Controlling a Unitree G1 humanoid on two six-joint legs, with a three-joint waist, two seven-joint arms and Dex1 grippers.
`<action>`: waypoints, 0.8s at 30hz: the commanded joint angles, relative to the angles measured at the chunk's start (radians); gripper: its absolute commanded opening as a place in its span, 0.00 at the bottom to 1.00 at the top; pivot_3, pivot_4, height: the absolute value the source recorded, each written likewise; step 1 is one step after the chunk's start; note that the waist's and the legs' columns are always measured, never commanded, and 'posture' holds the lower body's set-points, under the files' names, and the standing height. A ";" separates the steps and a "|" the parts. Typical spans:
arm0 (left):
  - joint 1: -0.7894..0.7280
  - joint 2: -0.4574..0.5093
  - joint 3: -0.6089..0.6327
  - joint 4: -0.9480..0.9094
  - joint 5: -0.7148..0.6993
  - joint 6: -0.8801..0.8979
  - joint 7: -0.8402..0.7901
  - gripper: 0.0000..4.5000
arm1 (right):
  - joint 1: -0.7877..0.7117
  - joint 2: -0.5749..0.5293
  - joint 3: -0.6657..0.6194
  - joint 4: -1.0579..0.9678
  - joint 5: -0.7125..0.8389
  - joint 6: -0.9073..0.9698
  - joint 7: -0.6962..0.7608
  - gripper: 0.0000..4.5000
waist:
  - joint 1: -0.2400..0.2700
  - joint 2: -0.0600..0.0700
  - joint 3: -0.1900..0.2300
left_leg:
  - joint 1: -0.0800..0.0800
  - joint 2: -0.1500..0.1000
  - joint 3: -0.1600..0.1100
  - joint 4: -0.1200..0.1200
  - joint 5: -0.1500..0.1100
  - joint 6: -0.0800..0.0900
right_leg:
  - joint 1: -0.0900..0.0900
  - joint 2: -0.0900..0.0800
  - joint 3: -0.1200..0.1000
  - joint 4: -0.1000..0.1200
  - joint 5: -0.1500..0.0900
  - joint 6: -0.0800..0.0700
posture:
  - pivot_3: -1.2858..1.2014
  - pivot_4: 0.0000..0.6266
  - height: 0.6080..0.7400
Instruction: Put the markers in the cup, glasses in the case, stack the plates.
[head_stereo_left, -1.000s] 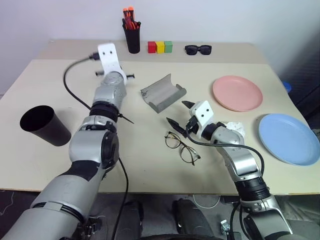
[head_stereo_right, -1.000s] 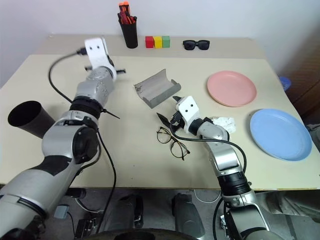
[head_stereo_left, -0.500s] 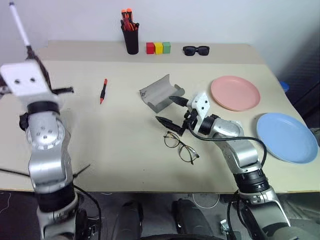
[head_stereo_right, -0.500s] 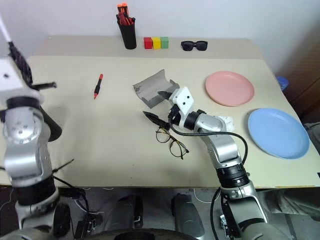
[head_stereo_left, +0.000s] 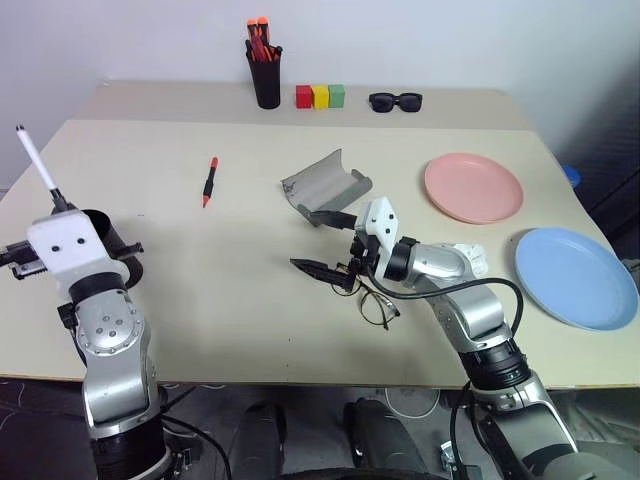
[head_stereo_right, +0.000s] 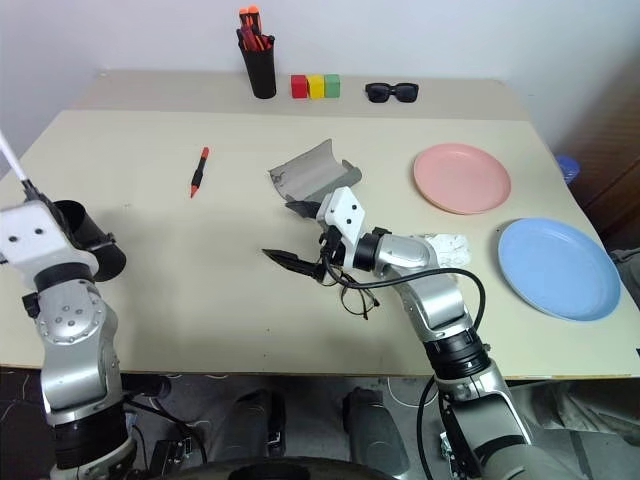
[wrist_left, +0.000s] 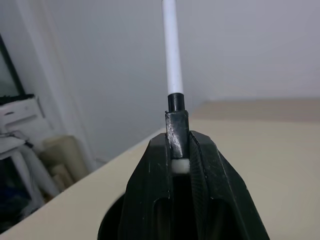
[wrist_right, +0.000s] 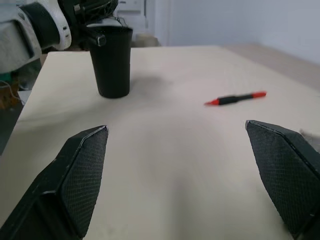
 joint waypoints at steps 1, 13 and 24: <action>0.010 -0.007 0.014 -0.005 0.030 -0.044 0.028 0.03 | 0.001 0.011 -0.002 -0.046 -0.004 -0.022 -0.015 1.00 | 0.000 0.000 0.000 | 0.000 0.000 0.000 0.000 0.000 0.000 | 0.000 0.000 0.000 0.000 0.000 0.000 | 0.52 0.24 0.89; 0.013 -0.029 0.004 0.019 0.050 -0.066 0.059 0.03 | 0.017 0.019 0.009 -0.071 -0.001 -0.013 -0.032 1.00 | 0.000 0.000 0.000 | 0.000 0.000 0.000 0.000 0.000 0.000 | 0.000 0.000 0.000 0.000 0.000 0.000 | 0.52 0.24 0.89; 0.010 -0.040 -0.011 0.014 0.092 -0.074 0.075 0.30 | 0.019 0.022 0.013 -0.079 0.002 -0.008 -0.034 1.00 | 0.000 0.000 0.000 | 0.000 0.000 0.000 0.000 0.000 0.000 | 0.000 0.000 0.000 0.000 0.000 0.000 | 0.52 0.24 0.89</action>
